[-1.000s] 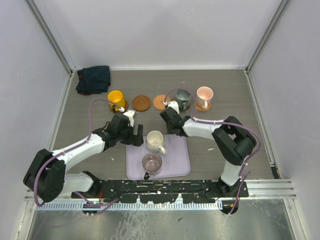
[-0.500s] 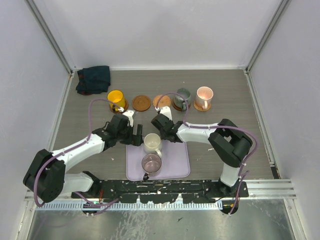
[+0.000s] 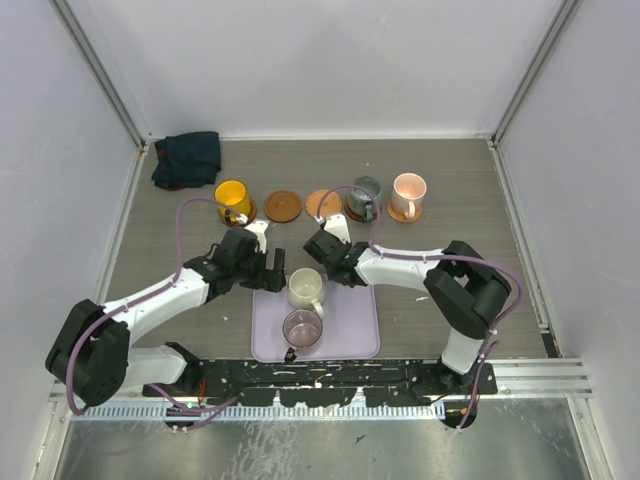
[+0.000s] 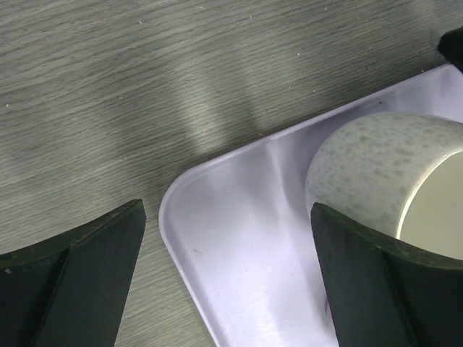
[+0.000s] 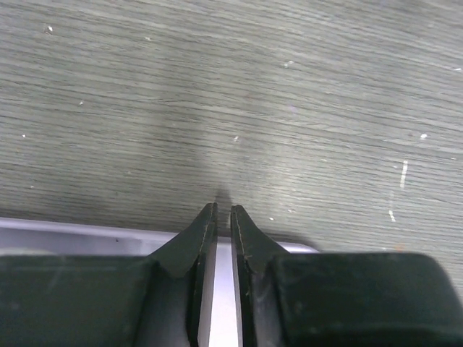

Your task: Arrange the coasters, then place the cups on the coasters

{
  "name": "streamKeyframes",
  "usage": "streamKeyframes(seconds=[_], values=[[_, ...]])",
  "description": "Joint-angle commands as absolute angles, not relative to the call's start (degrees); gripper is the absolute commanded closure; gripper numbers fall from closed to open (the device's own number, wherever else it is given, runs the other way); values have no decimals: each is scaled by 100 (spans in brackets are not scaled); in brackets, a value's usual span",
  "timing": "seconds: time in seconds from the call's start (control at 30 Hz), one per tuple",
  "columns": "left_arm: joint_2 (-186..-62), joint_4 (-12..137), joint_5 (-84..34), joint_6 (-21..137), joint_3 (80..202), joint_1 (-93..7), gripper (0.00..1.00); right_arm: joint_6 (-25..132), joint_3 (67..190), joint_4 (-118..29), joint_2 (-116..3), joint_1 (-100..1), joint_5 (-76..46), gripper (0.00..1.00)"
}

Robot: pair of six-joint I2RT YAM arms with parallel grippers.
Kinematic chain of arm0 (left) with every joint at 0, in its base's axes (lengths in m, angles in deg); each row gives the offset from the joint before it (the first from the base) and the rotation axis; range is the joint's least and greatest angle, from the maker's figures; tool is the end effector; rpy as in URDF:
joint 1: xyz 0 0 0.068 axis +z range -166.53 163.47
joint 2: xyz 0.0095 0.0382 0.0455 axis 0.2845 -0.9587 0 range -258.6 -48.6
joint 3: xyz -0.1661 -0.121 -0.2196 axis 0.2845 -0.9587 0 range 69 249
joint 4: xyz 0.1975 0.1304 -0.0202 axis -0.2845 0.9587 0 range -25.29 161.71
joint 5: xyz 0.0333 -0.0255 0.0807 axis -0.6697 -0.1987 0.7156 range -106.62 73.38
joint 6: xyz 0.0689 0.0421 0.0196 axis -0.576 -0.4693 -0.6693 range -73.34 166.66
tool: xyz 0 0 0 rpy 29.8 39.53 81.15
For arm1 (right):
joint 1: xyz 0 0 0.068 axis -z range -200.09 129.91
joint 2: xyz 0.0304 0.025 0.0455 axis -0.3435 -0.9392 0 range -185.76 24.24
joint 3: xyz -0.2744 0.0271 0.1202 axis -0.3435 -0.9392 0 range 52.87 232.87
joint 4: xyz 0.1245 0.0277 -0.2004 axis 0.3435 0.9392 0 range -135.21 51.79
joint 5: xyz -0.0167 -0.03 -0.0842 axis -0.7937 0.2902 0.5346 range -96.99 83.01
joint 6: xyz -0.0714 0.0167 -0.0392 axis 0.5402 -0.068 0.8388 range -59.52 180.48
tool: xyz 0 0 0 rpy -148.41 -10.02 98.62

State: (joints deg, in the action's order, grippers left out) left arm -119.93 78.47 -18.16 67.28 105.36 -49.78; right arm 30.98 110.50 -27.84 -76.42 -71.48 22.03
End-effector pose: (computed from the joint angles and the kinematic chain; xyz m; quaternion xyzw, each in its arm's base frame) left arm 0.1972 -0.1315 0.2043 0.1076 0.9296 -0.1708 0.3084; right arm 0.2417 0.2462 0.1759 -0.1149 0.9311 -0.0239 0.3453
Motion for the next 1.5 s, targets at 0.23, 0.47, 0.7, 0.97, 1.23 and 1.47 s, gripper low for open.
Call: streamKeyframes(seconds=[0.23,0.47,0.7,0.97,1.23,1.47], values=[[-11671,7751,-1942,6745,10681,-4970,2,3492,11692,-2530,-6315,-7203,3433,64],[-11219,7953,-1847,6737,10589,-4973,2,3491,11529,-2144,-5424,-7208,2304,42],[-11515,7885,-1927,6783,10560,-4977,2,3252,11158,-1531,-4824,-7619,847,20],[-11810,7884,-1994,6882,10688,-5014,2,3333,11042,-1656,-5191,-8013,493,22],[-11794,7869,-1988,6918,10671,-5054,2,3394,11090,-1749,-5672,-8189,156,25],[-11862,7816,-2028,6916,10671,-5057,2,3361,11004,-1815,-5899,-8189,8,29]])
